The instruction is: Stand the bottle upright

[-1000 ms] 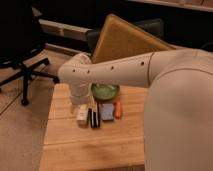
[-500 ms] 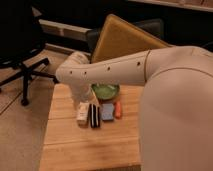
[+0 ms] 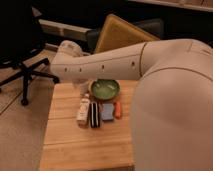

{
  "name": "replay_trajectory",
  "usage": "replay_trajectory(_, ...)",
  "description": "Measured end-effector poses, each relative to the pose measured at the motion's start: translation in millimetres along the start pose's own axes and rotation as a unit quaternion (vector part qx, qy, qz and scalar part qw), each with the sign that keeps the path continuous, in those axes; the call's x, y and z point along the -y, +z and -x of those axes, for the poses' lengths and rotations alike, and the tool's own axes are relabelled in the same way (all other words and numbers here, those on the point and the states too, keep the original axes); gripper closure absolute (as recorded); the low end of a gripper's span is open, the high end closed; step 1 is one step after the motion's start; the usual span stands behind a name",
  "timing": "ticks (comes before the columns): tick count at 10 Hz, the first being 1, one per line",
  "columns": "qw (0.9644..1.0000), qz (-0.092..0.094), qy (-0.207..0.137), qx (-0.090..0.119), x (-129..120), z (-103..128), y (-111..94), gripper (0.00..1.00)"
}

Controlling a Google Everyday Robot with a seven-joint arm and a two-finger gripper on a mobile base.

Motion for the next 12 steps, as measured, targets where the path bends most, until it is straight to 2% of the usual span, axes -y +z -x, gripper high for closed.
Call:
replay_trajectory(2, 1.0000, 0.000, 0.001, 0.000, 2, 0, 0, 0.35)
replay_trajectory(3, 0.9999, 0.003, 0.013, -0.003, 4, -3, 5, 0.35)
replay_trajectory(4, 0.9986, 0.014, 0.048, -0.015, 11, -12, 17, 0.35)
replay_trajectory(5, 0.9964, 0.029, 0.076, -0.024, 13, -19, 29, 0.35)
replay_trajectory(6, 0.9919, 0.053, 0.110, -0.035, 15, -26, 45, 0.35)
replay_trajectory(8, 0.9813, 0.101, 0.155, -0.052, 17, -34, 79, 0.35)
replay_trajectory(10, 0.9772, 0.132, 0.157, -0.055, 15, -31, 104, 0.35)
replay_trajectory(12, 0.9758, 0.161, 0.137, -0.056, 7, -23, 128, 0.35)
